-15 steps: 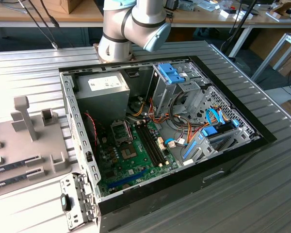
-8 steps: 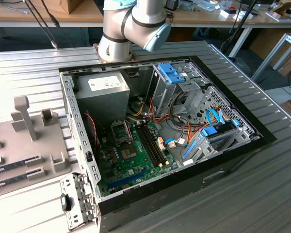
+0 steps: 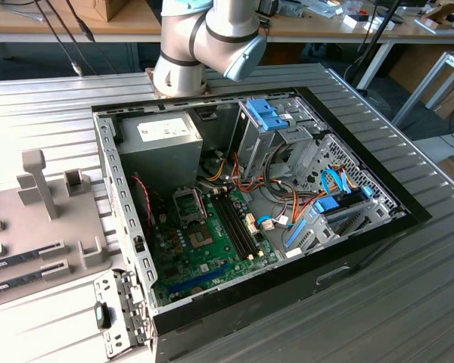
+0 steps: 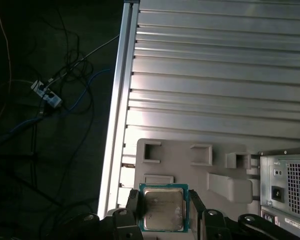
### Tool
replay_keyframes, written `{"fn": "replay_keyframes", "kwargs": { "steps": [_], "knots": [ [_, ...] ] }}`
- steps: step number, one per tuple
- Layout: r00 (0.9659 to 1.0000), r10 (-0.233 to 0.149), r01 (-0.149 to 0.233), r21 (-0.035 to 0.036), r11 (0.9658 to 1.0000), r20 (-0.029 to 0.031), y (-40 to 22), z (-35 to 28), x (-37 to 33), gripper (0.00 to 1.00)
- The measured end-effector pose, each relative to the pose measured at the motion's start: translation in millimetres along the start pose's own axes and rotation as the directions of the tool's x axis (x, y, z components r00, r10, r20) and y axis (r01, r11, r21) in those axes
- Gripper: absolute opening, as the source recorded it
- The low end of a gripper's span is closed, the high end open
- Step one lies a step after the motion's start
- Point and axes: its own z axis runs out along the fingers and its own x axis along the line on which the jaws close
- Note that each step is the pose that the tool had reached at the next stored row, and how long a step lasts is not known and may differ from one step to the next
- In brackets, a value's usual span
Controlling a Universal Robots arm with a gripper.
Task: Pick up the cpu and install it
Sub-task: 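Pick up the cpu and move it towards the insertion slot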
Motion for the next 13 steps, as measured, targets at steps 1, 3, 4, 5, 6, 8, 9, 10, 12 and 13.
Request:
{"fn": "replay_keyframes", "kwargs": {
  "steps": [1,3,4,5,6,8,9,10,12,13],
  "knots": [
    [1.0,0.0,0.0,-0.0006,1.0,0.0001,0.2,-1.1,0.0,0.47],
    [1.0,0.0,0.0,-0.0021,1.0,0.0001,0.8,-4.3,0.1,0.47],
    [1.0,0.0,0.0,-0.0028,1.0,0.0002,1.1,-5.7,0.1,0.47],
    [1.0,0.0,0.0,-0.0035,1.0,0.0003,1.4,-7.0,0.2,0.47],
    [1.0,0.0,0.0,-0.0041,1.0,0.0003,1.6,-8.3,0.2,0.47],
    [1.0,0.0,0.0,-0.0053,1.0,0.0004,2.1,-10.8,0.3,0.47],
    [1.0,0.0,0.0,-0.006,1.0,0.0005,2.3,-12.1,0.3,0.47],
    [1.0,0.0,0.0,-0.0068,1.0,0.0005,2.7,-13.8,0.4,0.47],
    [1.0,0.0,0.0,-0.0085,1.0,0.0007,3.3,-16.9,0.5,0.47],
    [1.0,0.0,0.0,-0.0091,1.0,0.0007,3.6,-18.3,0.5,0.47]
  ]
}}
